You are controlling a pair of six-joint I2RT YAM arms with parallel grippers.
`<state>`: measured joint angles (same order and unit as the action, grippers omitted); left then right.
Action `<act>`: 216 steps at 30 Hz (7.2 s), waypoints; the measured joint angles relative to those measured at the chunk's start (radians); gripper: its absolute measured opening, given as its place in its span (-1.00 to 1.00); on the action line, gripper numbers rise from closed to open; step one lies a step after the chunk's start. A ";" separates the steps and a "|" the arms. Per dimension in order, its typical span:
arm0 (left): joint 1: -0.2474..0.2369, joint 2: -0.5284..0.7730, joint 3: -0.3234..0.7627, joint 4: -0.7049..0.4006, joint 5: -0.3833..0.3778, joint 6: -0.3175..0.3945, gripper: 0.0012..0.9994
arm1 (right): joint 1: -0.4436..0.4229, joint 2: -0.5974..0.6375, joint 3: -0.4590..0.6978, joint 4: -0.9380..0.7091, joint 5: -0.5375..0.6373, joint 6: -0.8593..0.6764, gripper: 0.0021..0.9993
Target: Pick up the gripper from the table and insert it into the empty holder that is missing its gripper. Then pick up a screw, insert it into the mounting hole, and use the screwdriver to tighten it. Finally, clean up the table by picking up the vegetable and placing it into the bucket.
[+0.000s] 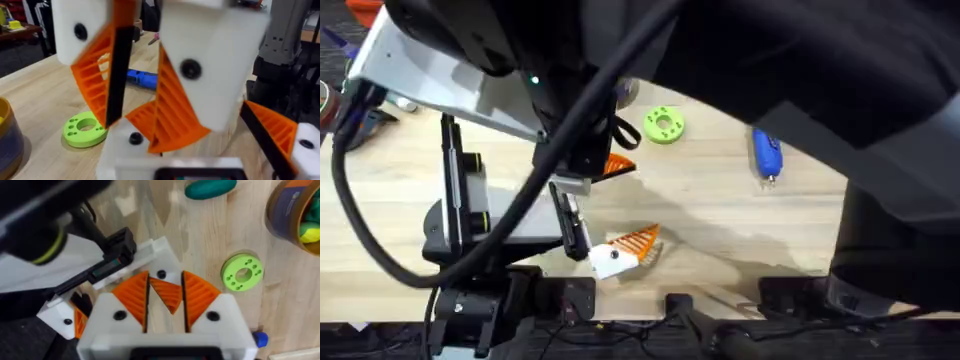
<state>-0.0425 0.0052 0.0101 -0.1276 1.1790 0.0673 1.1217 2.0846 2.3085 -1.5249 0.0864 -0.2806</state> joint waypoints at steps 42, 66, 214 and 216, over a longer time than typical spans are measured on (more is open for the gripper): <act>0.000 0.000 0.000 0.000 0.006 0.004 0.97 | -0.163 -0.135 0.113 -0.042 0.021 0.150 0.99; 0.000 0.000 0.000 0.000 0.006 0.004 0.97 | -0.641 -0.611 -0.697 0.256 0.006 0.386 0.99; 0.000 0.000 0.000 0.000 0.006 0.008 -0.97 | -1.043 -0.134 -0.913 0.568 -0.051 0.455 0.14; 0.000 0.000 0.000 0.000 0.006 0.008 -0.97 | -1.043 -0.134 -0.913 0.569 -0.053 0.455 -0.03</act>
<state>-0.0425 0.0055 0.0101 -0.1276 1.1851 0.0750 0.0784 1.9504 1.3956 -0.9562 0.0337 0.1748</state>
